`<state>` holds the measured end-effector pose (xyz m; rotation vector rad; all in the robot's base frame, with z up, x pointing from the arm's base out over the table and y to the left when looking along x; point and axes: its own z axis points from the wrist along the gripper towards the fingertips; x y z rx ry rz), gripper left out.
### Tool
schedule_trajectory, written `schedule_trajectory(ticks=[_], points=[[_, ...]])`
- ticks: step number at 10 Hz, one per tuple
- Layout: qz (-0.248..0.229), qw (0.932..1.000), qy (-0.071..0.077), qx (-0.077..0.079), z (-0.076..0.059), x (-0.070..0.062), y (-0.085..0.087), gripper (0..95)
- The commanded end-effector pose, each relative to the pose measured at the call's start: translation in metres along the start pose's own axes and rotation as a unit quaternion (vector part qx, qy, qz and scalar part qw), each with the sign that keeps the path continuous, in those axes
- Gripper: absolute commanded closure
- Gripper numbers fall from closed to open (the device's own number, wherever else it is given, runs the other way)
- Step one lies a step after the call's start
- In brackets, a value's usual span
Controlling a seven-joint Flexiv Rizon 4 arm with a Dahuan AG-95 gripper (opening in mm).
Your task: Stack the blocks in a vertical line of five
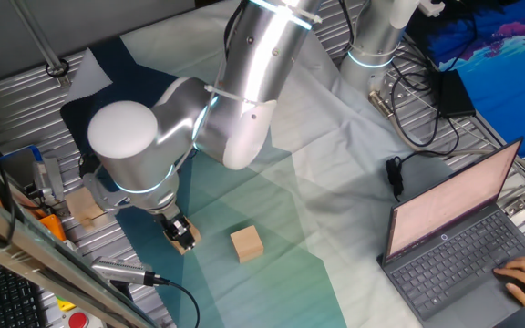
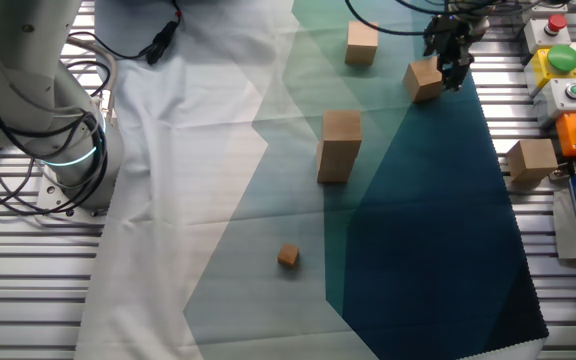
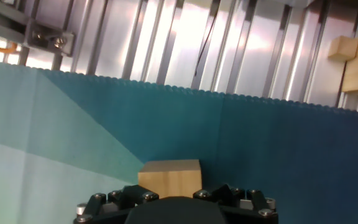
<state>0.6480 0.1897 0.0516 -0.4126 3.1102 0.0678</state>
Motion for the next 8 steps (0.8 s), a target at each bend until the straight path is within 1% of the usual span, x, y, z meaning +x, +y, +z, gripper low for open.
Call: schedule_trajectory(ticks=[1,3,4,5,6,7,8], points=[[0.000,1.0000,-0.001,0.000,0.0016,0.0021,-0.0007,19.0],[0.001,1.0000,-0.005,0.000,0.0051,0.0054,-0.0019,19.0],[0.002,1.0000,-0.007,0.001,0.0059,0.0062,-0.0022,38.0],[0.009,0.9999,-0.007,0.004,0.0060,0.0062,-0.0022,38.0],[0.020,0.9998,-0.007,0.006,0.0061,0.0064,-0.0016,57.0],[0.023,0.9997,-0.008,0.007,0.0062,0.0065,-0.0010,57.0],[0.028,0.9995,-0.009,0.008,0.0063,0.0065,-0.0007,76.0]])
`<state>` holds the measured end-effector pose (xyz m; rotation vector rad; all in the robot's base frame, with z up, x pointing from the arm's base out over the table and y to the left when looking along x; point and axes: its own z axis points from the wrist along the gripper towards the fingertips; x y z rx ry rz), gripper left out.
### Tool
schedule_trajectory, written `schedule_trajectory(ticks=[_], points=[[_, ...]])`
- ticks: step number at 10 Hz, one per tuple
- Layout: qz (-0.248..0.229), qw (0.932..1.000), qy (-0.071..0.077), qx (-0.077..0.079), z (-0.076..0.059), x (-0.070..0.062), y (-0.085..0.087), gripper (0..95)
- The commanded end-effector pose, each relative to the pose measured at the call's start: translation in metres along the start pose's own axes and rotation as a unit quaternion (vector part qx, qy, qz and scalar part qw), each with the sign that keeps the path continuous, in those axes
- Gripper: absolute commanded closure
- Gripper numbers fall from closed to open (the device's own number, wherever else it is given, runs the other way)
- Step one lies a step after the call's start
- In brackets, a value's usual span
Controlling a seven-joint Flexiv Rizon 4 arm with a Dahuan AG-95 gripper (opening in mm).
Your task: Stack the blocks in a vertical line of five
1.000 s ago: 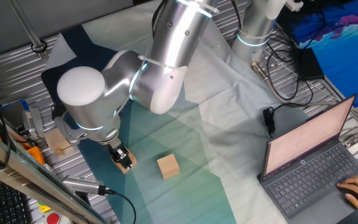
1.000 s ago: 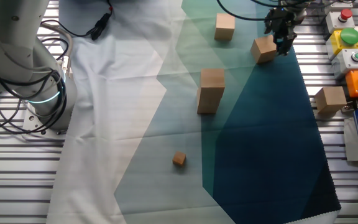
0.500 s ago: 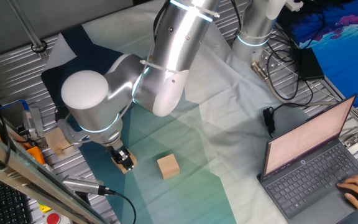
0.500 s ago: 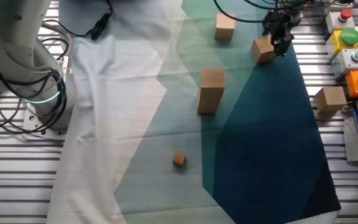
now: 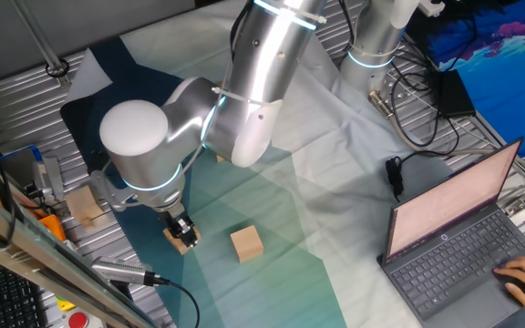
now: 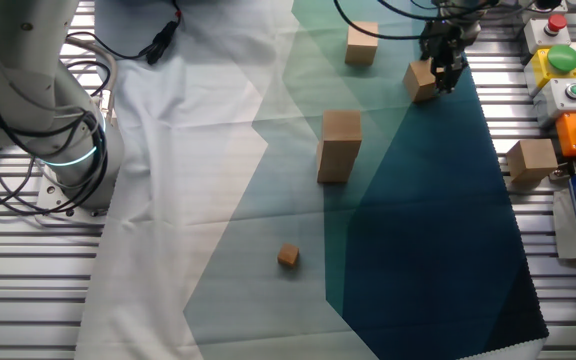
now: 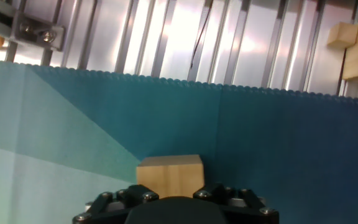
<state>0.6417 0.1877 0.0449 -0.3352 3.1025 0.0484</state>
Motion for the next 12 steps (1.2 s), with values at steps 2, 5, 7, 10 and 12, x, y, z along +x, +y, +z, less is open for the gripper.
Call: schedule_trajectory(ticks=[2,5,7,10,12], points=[[0.008,1.0000,-0.001,0.003,-0.001,0.000,0.000,76.0],[0.018,0.9997,0.006,0.013,-0.006,-0.001,0.000,95.0],[0.026,0.9995,0.013,0.011,-0.025,-0.001,-0.002,95.0],[0.022,0.9996,0.014,0.011,-0.065,0.011,-0.020,95.0],[0.021,0.9996,0.016,0.012,-0.090,0.025,-0.033,95.0]])
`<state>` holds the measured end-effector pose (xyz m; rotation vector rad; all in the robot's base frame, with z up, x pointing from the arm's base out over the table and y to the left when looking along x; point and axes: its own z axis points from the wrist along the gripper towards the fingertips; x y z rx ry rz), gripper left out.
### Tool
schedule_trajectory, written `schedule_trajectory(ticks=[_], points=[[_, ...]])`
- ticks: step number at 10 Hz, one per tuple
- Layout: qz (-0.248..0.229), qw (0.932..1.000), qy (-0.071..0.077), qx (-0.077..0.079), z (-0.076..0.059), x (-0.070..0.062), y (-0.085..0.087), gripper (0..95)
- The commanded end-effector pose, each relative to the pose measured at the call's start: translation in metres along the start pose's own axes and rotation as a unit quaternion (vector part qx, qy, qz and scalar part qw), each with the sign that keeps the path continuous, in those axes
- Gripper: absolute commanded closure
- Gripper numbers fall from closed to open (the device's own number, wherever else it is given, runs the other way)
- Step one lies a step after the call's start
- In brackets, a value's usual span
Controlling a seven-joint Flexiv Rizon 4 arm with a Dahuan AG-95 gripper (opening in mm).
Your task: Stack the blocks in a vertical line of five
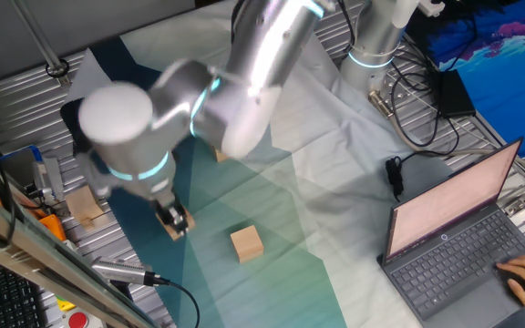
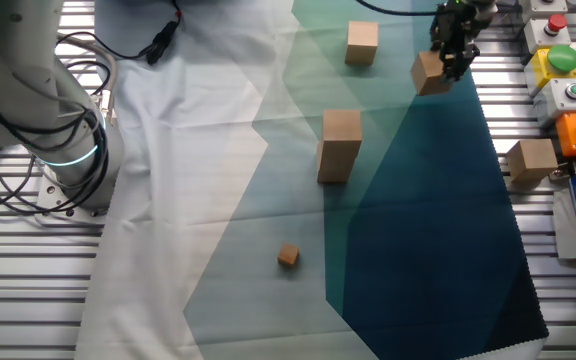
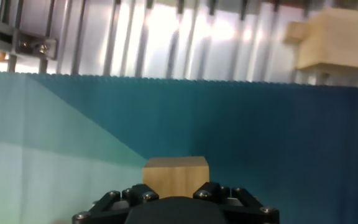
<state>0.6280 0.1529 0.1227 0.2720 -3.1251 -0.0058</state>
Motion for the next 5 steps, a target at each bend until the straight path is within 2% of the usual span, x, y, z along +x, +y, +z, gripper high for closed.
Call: schedule_trajectory(ticks=[1,2,3,4,5], points=[[-0.001,1.0000,0.003,0.002,-0.034,0.020,-0.020,95.0],[-0.001,1.0000,0.002,0.001,-0.042,0.026,-0.026,95.0],[0.003,1.0000,0.002,0.001,-0.056,0.039,-0.038,95.0],[0.003,1.0000,0.002,0.000,-0.062,0.045,-0.043,95.0],[0.005,1.0000,0.003,-0.001,-0.079,0.064,-0.057,95.0]])
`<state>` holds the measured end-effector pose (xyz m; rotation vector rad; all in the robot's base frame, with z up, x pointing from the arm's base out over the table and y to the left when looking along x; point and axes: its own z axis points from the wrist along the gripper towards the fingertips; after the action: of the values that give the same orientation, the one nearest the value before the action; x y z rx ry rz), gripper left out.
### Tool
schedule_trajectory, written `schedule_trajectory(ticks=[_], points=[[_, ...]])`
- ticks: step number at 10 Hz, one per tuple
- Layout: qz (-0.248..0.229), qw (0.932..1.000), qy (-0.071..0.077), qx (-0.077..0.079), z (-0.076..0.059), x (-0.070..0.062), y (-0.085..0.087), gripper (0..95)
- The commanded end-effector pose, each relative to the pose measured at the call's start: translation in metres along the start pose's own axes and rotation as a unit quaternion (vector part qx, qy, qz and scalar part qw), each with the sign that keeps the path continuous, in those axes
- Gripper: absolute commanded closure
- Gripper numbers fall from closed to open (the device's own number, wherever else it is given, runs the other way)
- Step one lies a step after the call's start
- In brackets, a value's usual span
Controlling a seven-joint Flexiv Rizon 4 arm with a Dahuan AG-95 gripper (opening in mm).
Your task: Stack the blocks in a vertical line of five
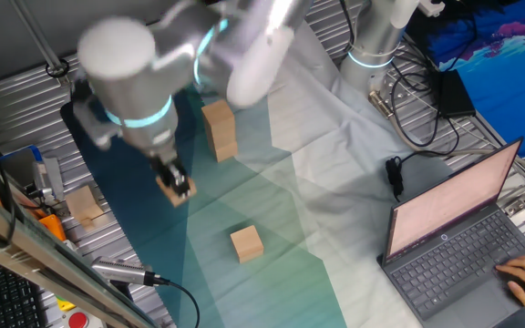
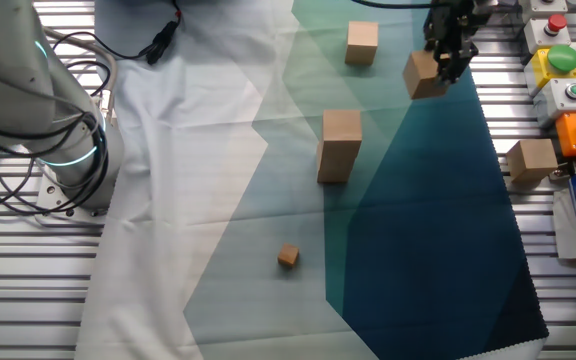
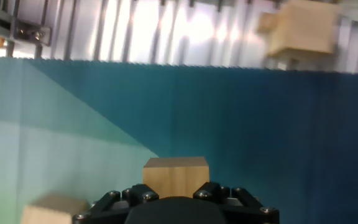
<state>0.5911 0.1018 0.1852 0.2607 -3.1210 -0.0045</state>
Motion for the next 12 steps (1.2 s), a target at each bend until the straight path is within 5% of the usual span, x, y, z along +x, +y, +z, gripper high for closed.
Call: schedule_trajectory(ticks=[1,5,12], points=[[0.003,1.0000,0.001,-0.003,-0.024,0.029,-0.019,95.0],[0.010,0.9999,0.001,-0.003,-0.041,0.072,-0.035,95.0],[0.003,1.0000,-0.002,-0.004,-0.070,0.123,-0.039,95.0]])
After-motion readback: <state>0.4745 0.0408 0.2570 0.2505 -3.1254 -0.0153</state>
